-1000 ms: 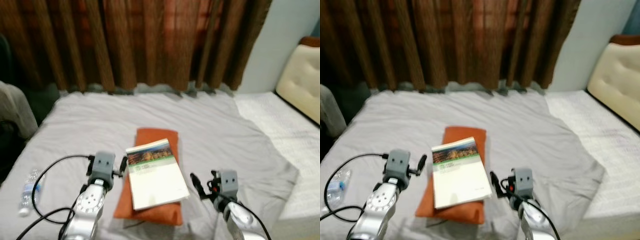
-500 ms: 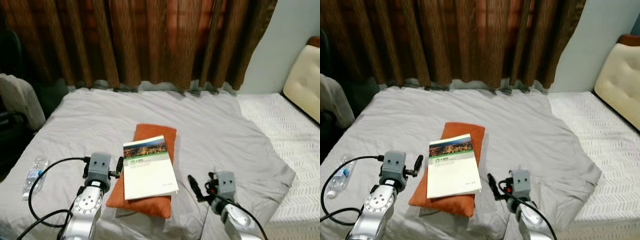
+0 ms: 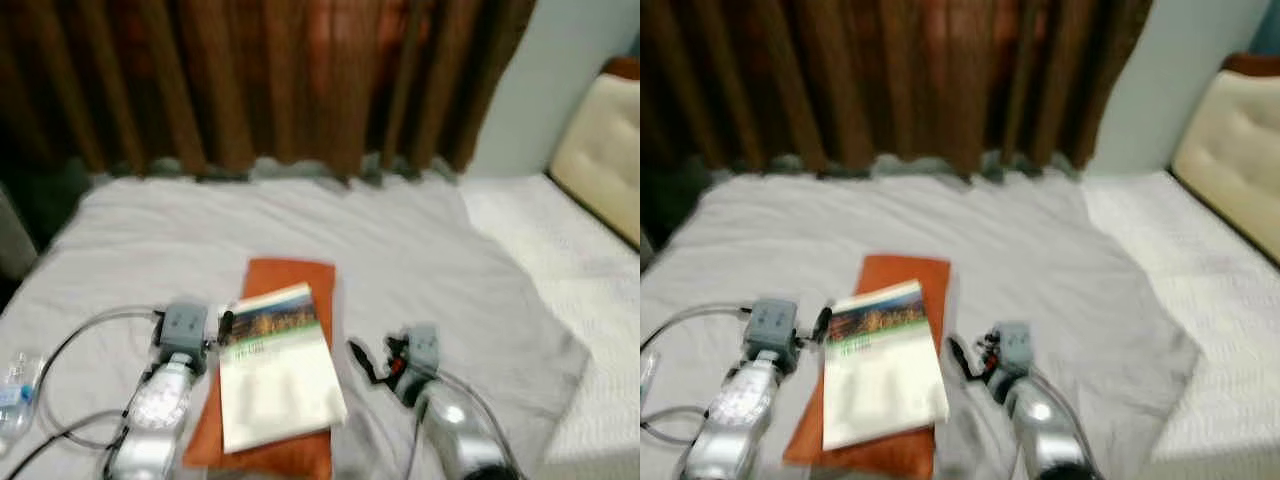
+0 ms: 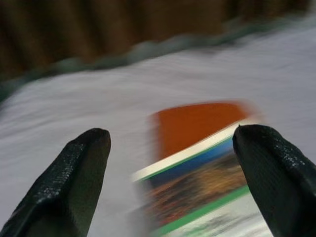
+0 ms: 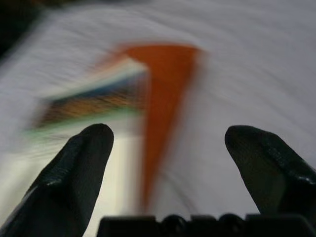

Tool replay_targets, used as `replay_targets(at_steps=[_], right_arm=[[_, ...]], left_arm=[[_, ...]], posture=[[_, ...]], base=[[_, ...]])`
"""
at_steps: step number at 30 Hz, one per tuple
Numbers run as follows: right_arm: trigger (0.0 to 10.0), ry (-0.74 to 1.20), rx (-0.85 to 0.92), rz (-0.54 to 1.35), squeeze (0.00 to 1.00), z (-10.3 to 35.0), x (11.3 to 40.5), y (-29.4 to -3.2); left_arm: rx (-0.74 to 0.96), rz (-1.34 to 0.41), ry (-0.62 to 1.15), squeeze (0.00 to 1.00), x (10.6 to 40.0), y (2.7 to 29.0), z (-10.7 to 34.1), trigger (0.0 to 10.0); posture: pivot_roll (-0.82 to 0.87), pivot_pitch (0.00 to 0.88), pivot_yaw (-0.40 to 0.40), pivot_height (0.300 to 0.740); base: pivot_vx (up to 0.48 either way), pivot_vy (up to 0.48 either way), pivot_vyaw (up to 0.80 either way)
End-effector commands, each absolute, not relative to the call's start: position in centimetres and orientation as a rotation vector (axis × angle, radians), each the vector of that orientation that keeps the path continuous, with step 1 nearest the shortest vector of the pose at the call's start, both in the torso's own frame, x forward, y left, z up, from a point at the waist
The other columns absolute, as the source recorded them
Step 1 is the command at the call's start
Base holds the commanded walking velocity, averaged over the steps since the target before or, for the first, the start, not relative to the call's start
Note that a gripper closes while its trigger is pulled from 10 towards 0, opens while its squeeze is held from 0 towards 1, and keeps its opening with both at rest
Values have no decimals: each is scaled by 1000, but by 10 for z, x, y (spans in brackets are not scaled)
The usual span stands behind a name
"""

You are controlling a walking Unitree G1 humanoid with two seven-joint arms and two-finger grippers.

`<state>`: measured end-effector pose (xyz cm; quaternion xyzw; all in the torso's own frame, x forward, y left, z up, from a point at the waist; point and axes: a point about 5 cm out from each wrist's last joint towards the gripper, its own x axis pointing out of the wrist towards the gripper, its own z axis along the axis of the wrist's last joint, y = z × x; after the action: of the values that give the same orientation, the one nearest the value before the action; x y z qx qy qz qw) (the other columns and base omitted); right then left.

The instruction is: Clean up the room

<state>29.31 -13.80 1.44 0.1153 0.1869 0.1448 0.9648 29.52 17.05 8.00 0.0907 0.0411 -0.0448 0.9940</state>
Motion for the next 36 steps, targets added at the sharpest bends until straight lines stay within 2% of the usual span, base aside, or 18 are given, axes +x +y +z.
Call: replay_targets(at_steps=[1, 3, 5, 6, 7, 8, 9, 10, 13, 21, 23, 31, 36], right_arm=[[10000, 433, 277, 268, 0, 10, 296, -132], [10000, 429, 318, 271, 0, 15, 302, -127], [10000, 404, 334, 284, 0, 22, 309, -123], [10000, 395, 331, 290, 0, 25, 312, -122], [10000, 354, 346, 294, 0, 34, 319, -121], [10000, 354, 346, 294, 0, 34, 319, -121], [10000, 300, 342, 270, 0, 43, 326, -124], [10000, 300, 342, 270, 0, 43, 326, -124], [10000, 199, 326, 174, 0, 65, 344, -136], [10000, 141, 348, 78, 0, 83, 359, -145], [10000, 140, 437, 19, 0, 86, 363, -146], [10000, 76, 679, -47, 0, 100, 372, -149], [10000, 5, 752, -66, 0, 113, 377, -156]], left_arm=[[192, -95, 97, 0, 288, 179, 81, 10000], [198, -120, 86, 0, 280, 180, 89, 10000], [200, -146, 80, 0, 269, 182, 98, 10000], [199, -157, 80, 0, 265, 183, 101, 10000], [226, -176, 80, 0, 253, 188, 108, 10000], [226, -176, 80, 0, 253, 188, 108, 10000], [244, -184, 86, 0, 241, 193, 115, 10000], [244, -184, 86, 0, 241, 193, 115, 10000], [307, -207, 88, 0, 216, 200, 132, 10000], [344, -306, 133, 0, 187, 191, 143, 10000], [316, -315, 167, 0, 177, 186, 139, 10000], [294, -326, 201, 0, 166, 180, 138, 10000], [288, -331, 222, 0, 160, 177, 135, 10000]], posture=[[111, 88, -27, 740], [153, 204, -21, 740], [175, 277, -20, 740], [175, 277, -20, 740], [199, 346, -17, 740], [199, 346, -17, 740], [215, 409, -17, 740], [215, 409, -17, 740], [259, 545, -9, 740], [280, 617, 1, 740], [277, 622, 2, 740], [290, 611, 6, 740], [283, 606, -1, 740]], base=[[0, 0, 0], [0, 0, 0], [0, 0, 0], [0, 0, 0], [0, 0, 0], [0, 0, 0], [0, 0, 0], [0, 0, 0], [0, 0, 0], [0, 0, 0], [0, 0, 0], [0, 0, 0], [0, 0, 0]])
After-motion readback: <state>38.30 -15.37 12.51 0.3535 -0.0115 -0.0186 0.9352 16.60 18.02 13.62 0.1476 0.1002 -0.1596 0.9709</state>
